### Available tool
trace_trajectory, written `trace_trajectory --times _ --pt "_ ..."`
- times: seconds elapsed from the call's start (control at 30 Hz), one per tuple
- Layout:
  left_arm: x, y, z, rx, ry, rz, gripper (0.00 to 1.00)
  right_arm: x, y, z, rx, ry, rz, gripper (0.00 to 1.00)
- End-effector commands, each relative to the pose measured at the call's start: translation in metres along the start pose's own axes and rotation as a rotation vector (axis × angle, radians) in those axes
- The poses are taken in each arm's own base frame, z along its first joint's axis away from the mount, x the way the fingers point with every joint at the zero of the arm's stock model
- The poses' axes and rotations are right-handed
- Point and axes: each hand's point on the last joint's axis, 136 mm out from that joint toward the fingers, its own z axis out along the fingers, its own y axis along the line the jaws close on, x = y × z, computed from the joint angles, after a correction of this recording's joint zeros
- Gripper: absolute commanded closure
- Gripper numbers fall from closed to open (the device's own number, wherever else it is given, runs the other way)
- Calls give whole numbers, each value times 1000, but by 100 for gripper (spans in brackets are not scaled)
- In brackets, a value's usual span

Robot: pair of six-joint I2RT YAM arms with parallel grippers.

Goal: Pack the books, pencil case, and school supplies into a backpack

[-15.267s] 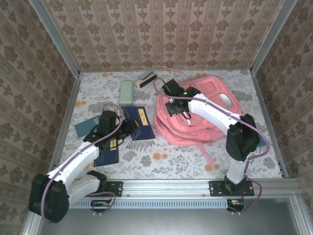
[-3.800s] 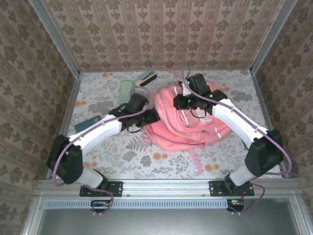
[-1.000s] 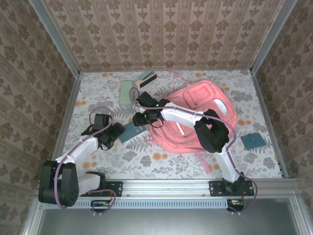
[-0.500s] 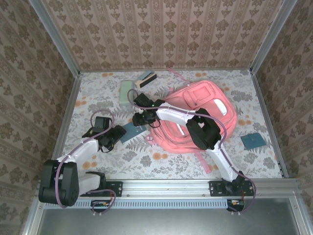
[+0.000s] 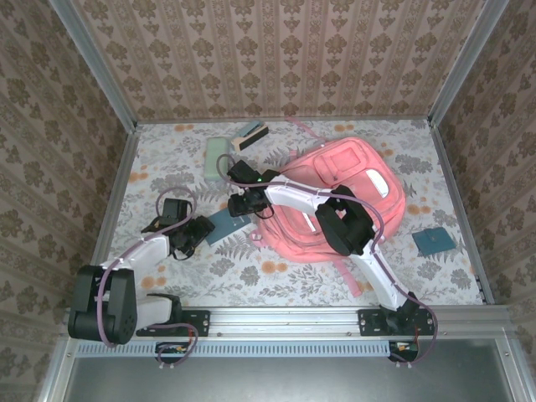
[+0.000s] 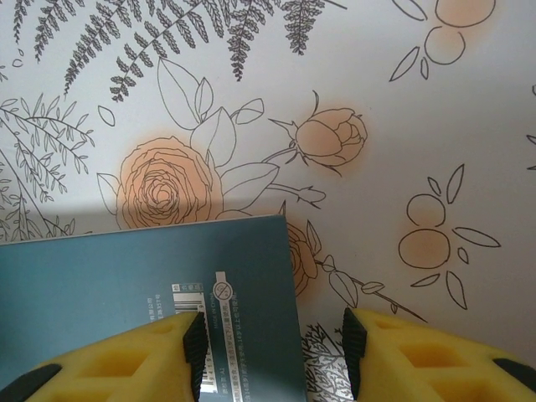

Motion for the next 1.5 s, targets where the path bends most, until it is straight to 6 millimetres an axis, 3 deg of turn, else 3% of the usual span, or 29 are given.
trace_trajectory --times 0.0,0.23,0.33,0.6,0.93,1.13,1.3,1.47 --pt "-1 -28 11 131 16 46 37 39 -14 25 43 135 3 50" --pt "-1 -52 7 235 19 64 40 41 1 20 -12 143 8 50" --pt "-1 -53 2 221 11 70 39 40 5 15 -26 139 16 50" --pt "-1 -37 -13 143 -24 95 35 34 31 -3 -107 114 21 50" --pt "8 -9 3 47 11 73 36 47 35 4 -103 145 24 50" --pt "9 -9 10 53 19 79 36 51 47 5 -140 152 9 56" --pt "10 -46 11 228 35 99 43 59 56 8 -166 173 3 57" --pt "4 -83 -21 393 -16 138 46 61 56 6 -168 175 -1 58"
